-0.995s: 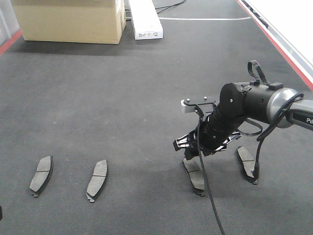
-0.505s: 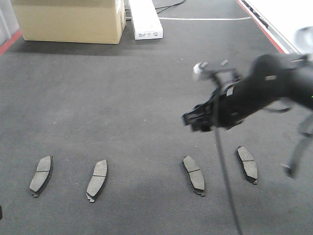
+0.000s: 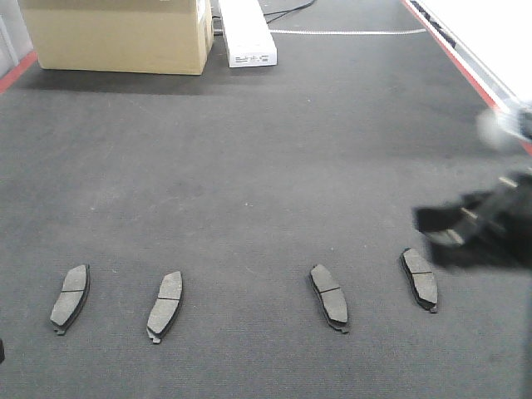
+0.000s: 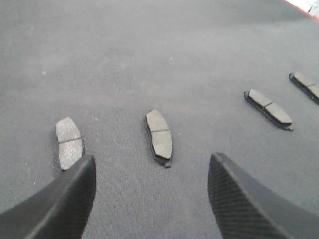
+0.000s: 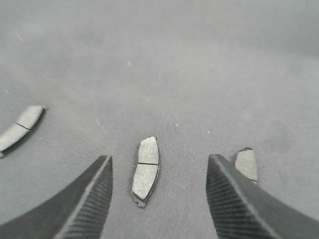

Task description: Move and align brake pads A on conveyor

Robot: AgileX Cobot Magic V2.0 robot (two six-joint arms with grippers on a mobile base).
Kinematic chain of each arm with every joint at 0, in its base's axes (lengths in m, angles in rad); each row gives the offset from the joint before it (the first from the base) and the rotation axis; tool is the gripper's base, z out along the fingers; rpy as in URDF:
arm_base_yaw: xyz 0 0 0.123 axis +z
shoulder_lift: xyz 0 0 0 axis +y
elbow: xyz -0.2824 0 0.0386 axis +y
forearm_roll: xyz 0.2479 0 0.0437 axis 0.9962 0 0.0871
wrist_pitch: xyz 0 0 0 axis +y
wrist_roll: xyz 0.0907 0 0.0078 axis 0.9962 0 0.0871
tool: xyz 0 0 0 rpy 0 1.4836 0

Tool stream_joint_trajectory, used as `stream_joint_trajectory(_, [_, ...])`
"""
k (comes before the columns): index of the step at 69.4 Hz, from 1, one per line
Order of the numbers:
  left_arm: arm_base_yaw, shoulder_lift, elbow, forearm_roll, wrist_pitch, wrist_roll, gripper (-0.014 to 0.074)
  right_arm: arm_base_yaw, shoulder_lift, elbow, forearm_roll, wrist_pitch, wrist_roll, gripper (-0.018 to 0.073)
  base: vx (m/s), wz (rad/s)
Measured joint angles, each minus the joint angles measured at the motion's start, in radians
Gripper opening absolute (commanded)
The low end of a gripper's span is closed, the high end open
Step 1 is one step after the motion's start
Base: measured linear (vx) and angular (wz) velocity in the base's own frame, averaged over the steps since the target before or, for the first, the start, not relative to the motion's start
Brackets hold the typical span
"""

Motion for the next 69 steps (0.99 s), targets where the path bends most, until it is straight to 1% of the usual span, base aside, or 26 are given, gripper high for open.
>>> stream_joint_trajectory(19, [0.0, 0.0, 0.0, 0.0, -0.019, 0.0, 0.046, 0.0, -0.429, 0.213, 0.0, -0.022, 0.002, 0.0392, 0.0, 0.0])
stream_joint_trajectory(26, [0.0, 0.0, 0.0, 0.0, -0.019, 0.0, 0.046, 0.0, -0.549, 0.279, 0.0, -0.029, 0.002, 0.0386, 0.0, 0.0])
stream_joint_trajectory(37, [0.0, 0.0, 0.0, 0.0, -0.042, 0.0, 0.046, 0.0, -0.659, 0.375, 0.0, -0.061, 0.001, 0.0379, 0.0, 0.0])
stream_joint_trajectory(45, [0.0, 0.0, 0.0, 0.0, -0.072, 0.0, 0.046, 0.0, -0.696, 0.413, 0.0, -0.137, -0.002, 0.0379, 0.0, 0.0])
stream_joint_trajectory(50, [0.0, 0.0, 0.0, -0.002, -0.091, 0.0, 0.0444, 0.0, -0.701, 0.421, 0.0, -0.167, -0.002, 0.0372, 0.0, 0.0])
stream_joint_trajectory(53, [0.0, 0.0, 0.0, -0.007, -0.1, 0.0, 0.0408, 0.0, -0.701, 0.422, 0.0, -0.173, -0.003, 0.0334, 0.0, 0.0])
stream_joint_trajectory(56, [0.0, 0.0, 0.0, -0.011, -0.107, 0.001, 0.0358, 0.0, -0.701, 0.424, 0.0, -0.174, -0.012, 0.0259, 0.0, 0.0])
stream_joint_trajectory(61, [0.0, 0.0, 0.0, -0.012, -0.108, 0.008, 0.0213, 0.0, -0.701, 0.426, 0.0, -0.176, -0.029, 0.0095, 0.0, 0.0])
stream_joint_trajectory(62, [0.0, 0.0, 0.0, -0.012, -0.107, 0.011, 0.0148, 0.0, -0.701, 0.426, 0.0, -0.176, -0.034, 0.0048, 0.0, 0.0])
stream_joint_trajectory(63, [0.0, 0.0, 0.0, -0.012, -0.106, 0.015, 0.0132, 0.0, -0.701, 0.426, 0.0, -0.177, -0.039, 0.0016, 0.0, 0.0])
stream_joint_trajectory(64, [0.0, 0.0, 0.0, -0.013, -0.105, 0.018, 0.0082, 0.0, -0.701, 0.426, 0.0, -0.177, -0.041, -0.0014, 0.0, 0.0])
stream_joint_trajectory(66, [0.0, 0.0, 0.0, -0.016, -0.105, 0.026, 0.0001, 0.0, -0.701, 0.426, 0.0, -0.178, -0.044, -0.0017, 0.0, 0.0])
stream_joint_trajectory(69, [0.0, 0.0, 0.0, -0.018, -0.105, 0.032, -0.0009, 0.0, -0.701, 0.426, 0.0, -0.178, -0.047, -0.0014, 0.0, 0.0])
